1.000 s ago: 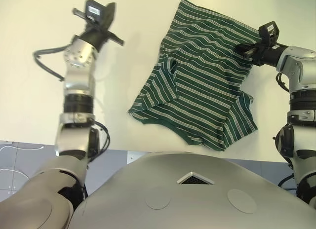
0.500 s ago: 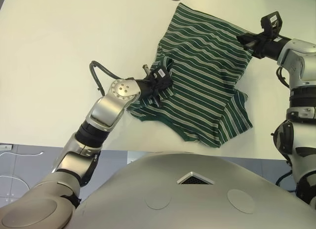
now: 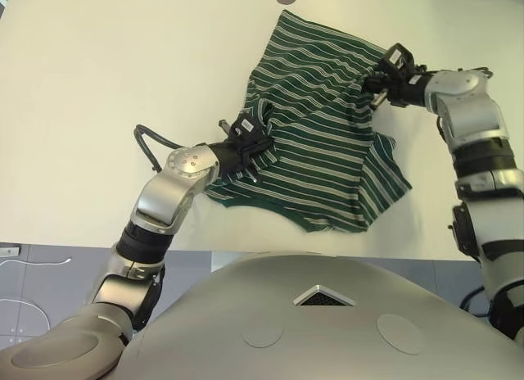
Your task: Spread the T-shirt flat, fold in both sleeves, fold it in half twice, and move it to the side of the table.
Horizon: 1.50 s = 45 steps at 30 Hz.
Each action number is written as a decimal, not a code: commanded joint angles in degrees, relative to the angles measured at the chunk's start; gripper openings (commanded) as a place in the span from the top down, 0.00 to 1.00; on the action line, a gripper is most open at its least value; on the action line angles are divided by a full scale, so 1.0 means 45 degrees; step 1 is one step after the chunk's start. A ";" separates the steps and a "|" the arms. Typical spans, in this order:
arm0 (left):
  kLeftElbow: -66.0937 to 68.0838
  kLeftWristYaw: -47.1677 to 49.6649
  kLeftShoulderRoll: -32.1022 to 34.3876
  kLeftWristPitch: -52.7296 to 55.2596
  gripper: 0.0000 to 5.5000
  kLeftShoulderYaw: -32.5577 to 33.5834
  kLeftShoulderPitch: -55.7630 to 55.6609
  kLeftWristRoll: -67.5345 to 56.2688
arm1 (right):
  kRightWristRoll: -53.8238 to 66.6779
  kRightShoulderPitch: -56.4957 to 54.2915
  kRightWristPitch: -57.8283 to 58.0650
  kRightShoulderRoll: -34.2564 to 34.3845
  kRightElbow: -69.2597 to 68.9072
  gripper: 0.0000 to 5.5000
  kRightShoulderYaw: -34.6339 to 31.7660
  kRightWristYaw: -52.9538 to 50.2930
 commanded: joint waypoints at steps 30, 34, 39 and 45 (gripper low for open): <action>-0.2779 0.2220 -0.2244 0.1703 1.00 0.2144 -0.0329 -0.0957 | 0.4713 0.7381 0.7607 -0.5095 -0.7136 0.68 -0.3702 0.4716; -0.2584 0.2282 -0.2296 0.1590 1.00 0.2104 -0.0430 -0.0926 | 0.5127 0.7437 0.7939 -0.4896 -0.7524 0.75 -0.3496 0.4617; -0.2653 0.2349 -0.2226 0.1532 1.00 0.2217 -0.0297 -0.0885 | 0.5603 0.7162 0.8355 -0.4771 -0.7685 0.90 -0.3512 0.4459; -0.2647 0.2573 -0.2206 0.1331 1.00 0.2318 -0.0059 -0.0806 | 0.5508 0.7036 0.7789 -0.6076 -0.6697 0.99 -0.3440 0.5409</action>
